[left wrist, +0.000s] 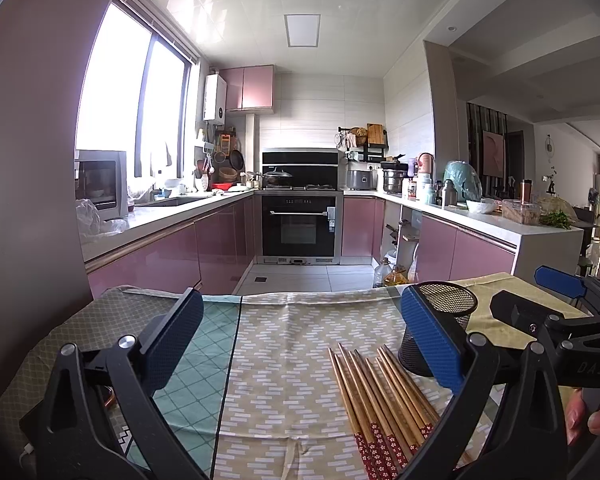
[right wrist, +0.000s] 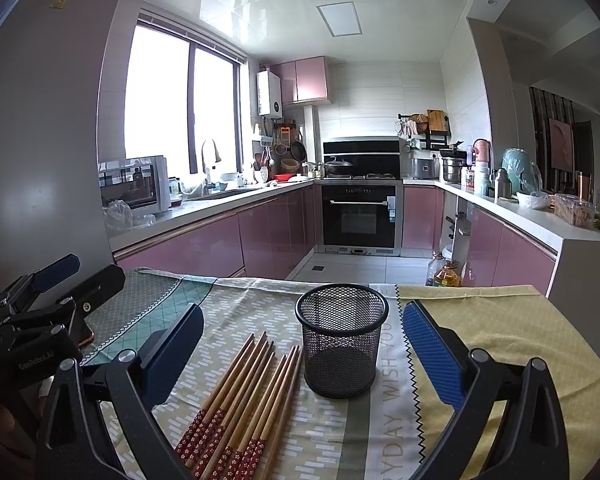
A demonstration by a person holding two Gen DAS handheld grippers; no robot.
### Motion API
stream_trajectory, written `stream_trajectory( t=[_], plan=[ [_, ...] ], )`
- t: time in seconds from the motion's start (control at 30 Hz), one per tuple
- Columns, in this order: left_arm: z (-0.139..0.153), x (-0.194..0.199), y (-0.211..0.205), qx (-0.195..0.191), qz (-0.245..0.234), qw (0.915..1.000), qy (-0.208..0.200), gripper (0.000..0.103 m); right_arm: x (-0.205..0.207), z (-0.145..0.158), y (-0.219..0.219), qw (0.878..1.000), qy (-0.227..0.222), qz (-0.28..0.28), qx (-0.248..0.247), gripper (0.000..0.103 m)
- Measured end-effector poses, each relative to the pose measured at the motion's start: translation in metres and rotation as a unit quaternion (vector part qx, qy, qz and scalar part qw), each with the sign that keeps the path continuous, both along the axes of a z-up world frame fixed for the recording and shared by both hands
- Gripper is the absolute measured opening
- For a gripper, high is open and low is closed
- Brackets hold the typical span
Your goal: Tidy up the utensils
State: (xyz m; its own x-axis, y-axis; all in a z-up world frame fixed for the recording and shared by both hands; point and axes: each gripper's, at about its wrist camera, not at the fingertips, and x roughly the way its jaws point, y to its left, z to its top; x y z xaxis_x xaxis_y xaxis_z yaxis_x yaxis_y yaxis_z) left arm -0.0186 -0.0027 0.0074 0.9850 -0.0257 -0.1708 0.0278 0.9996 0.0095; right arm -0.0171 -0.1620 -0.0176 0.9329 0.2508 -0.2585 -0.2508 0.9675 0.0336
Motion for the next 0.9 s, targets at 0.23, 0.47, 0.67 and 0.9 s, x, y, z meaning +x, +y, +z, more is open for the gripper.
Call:
stream_trajectory(
  t=[0.23,0.47,0.67,0.9],
  plan=[
    [0.0002,0.0001,-0.0002,0.000,0.000,1.0000,0.000,0.097,0.0001,0.0001,-0.0014,1.000,0.001,0.000,0.001,0.097],
    [-0.0002,0.0001,0.0001,0.000,0.000,1.0000,0.000,0.097,0.0003,0.0003,-0.0020,1.000,0.001,0.000,0.001,0.097],
    [-0.0002,0.0001,0.0002,0.000,0.001,1.0000,0.000,0.097,0.0006,0.0007,-0.0016,1.000,0.002,0.000,0.002,0.097],
    [-0.0003,0.0001,0.0001,-0.001,0.000,1.0000,0.001,0.097,0.0012,-0.0016,-0.0010,1.000,0.001,-0.002,0.004,0.097]
  ],
)
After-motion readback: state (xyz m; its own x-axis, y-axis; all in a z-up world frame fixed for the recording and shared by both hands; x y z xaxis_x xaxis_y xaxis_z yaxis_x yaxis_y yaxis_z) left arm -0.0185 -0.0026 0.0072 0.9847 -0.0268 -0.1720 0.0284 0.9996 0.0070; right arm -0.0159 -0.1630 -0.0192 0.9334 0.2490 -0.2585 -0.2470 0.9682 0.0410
